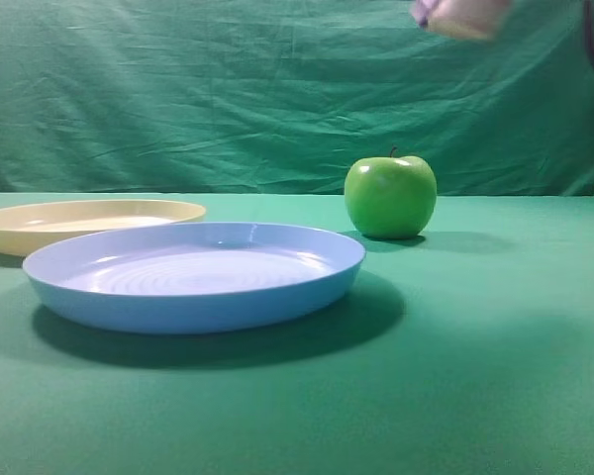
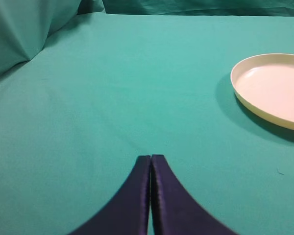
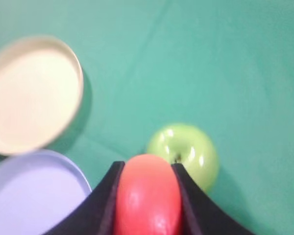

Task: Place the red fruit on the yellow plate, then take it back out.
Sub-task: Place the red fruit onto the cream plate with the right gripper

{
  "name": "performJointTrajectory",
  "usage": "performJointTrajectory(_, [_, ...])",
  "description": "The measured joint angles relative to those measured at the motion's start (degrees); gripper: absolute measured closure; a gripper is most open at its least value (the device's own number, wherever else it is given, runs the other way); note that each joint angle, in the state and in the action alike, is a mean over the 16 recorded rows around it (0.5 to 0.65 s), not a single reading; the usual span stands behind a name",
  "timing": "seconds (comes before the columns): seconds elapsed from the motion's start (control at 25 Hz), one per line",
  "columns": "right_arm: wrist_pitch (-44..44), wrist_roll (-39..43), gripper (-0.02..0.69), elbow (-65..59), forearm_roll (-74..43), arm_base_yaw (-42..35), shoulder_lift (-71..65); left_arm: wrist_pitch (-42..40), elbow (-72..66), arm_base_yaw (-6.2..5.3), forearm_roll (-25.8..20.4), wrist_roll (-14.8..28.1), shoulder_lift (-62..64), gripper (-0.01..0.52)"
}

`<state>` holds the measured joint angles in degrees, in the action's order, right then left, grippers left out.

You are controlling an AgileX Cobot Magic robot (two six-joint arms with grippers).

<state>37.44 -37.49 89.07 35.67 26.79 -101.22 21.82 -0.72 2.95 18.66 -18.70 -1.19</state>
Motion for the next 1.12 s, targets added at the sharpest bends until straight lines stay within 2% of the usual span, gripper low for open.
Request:
performJointTrajectory(0.32, [-0.1,-5.0,0.471,13.1,0.5,9.1,-14.4,0.0,0.0,0.00,0.0,0.0,0.0,0.514])
performJointTrajectory(0.64, [-3.9,-11.7,0.456,19.6,0.5,13.9,-27.1,0.0,0.0,0.00,0.0,0.0,0.0,0.514])
performJointTrajectory(0.8, [-6.5,-14.2,0.385,20.9,0.6,15.0,-31.3,0.0,0.0,0.00,0.0,0.0,0.0,0.514])
performJointTrajectory(1.12, [-9.2,-16.0,0.161,21.6,0.8,15.8,-34.5,0.0,0.0,0.00,0.0,0.0,0.0,0.514])
